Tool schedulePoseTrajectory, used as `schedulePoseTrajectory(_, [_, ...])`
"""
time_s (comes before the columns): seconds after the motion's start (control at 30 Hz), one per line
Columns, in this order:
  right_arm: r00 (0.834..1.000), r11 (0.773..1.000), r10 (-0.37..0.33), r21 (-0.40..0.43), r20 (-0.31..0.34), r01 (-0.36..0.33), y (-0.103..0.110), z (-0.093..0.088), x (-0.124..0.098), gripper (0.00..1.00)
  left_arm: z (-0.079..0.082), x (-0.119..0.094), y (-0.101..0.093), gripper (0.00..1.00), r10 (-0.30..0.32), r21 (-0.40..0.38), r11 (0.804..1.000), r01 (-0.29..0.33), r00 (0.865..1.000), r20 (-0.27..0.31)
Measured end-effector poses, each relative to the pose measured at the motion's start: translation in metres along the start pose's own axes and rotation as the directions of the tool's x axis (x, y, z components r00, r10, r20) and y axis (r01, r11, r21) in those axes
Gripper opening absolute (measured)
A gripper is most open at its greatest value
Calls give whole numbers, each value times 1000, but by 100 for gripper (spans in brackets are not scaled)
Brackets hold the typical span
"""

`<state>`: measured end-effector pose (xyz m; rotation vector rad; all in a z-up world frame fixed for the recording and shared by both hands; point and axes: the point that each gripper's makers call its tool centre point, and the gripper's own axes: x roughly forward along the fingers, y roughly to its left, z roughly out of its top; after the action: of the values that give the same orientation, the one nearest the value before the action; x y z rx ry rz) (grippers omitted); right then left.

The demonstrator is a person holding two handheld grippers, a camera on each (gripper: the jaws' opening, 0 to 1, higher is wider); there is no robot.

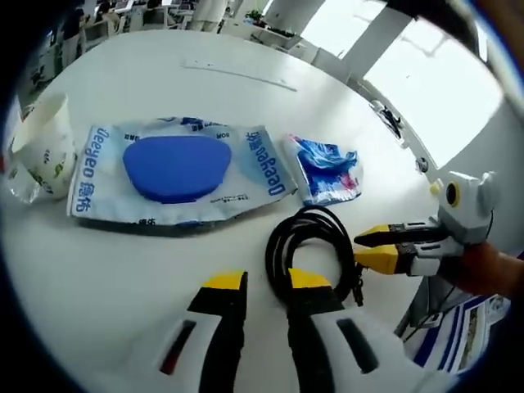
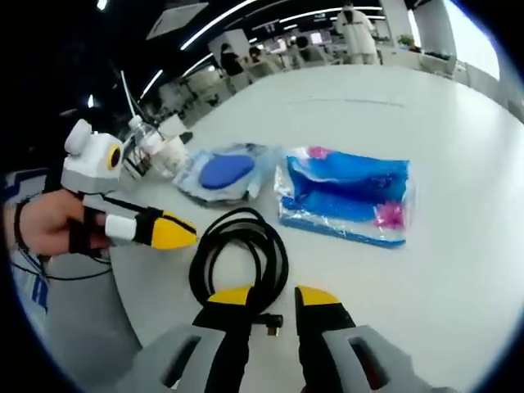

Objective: Arrange the tabletop items into an orderly group along one side of the table until the central work area is clear of visible clutter.

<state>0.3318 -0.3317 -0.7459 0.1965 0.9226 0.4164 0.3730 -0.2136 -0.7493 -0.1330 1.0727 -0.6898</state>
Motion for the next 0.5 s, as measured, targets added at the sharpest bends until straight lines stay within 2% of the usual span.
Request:
schedulePoseTrajectory(0.03, [1000,1000,-19,-17,-9,19,-4,-2,-1,15,1,-3,3,15,-2,1,1000,2,1000,6])
schedulePoseTrajectory(0.2, [1000,1000,-26,17,3,26,-5,-2,-7,16,3,-19,17,16,-7,10,1000,7,1000,28])
schedulePoseTrajectory(0.5, [999,998,-39,-40,29,40,-4,6,-19,21,14,-55,55,19,10,63,998,-16,996,91])
